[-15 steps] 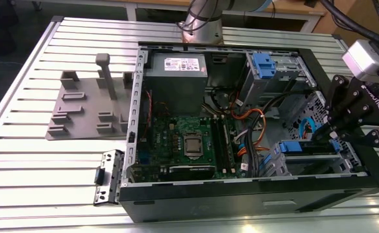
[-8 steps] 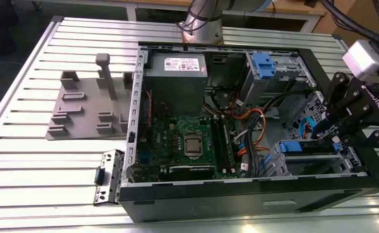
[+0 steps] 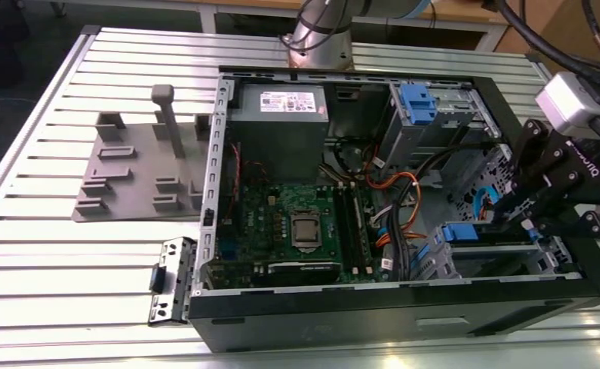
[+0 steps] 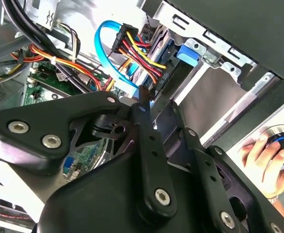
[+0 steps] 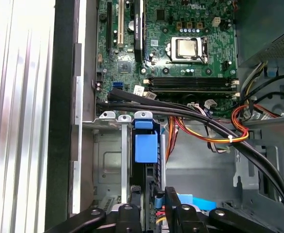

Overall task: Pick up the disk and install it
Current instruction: 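Insert the second disk wire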

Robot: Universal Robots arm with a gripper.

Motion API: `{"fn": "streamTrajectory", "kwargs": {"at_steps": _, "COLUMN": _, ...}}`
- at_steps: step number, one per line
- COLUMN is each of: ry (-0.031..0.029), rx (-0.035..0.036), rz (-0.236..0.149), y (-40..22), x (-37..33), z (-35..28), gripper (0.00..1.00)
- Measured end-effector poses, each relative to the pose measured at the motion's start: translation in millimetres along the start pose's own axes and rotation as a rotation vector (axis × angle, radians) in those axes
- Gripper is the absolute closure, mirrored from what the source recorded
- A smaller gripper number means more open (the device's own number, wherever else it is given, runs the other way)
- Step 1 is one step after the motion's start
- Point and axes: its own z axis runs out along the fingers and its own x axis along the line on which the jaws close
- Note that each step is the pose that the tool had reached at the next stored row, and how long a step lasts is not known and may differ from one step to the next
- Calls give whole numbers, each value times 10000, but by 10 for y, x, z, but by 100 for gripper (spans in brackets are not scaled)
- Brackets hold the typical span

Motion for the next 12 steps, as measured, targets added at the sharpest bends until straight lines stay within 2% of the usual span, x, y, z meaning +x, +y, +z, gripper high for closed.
{"fn": "streamTrajectory", "kwargs": {"at_steps": 7, "ry": 67, "rx": 0, "rz": 9, "y": -3, "x": 2, "z": 29, "gripper": 66}}
{"fn": "streamTrajectory", "kwargs": {"at_steps": 12, "ry": 66, "rx": 0, "rz": 8, "y": -3, "x": 2, "z": 30, "gripper": 66}}
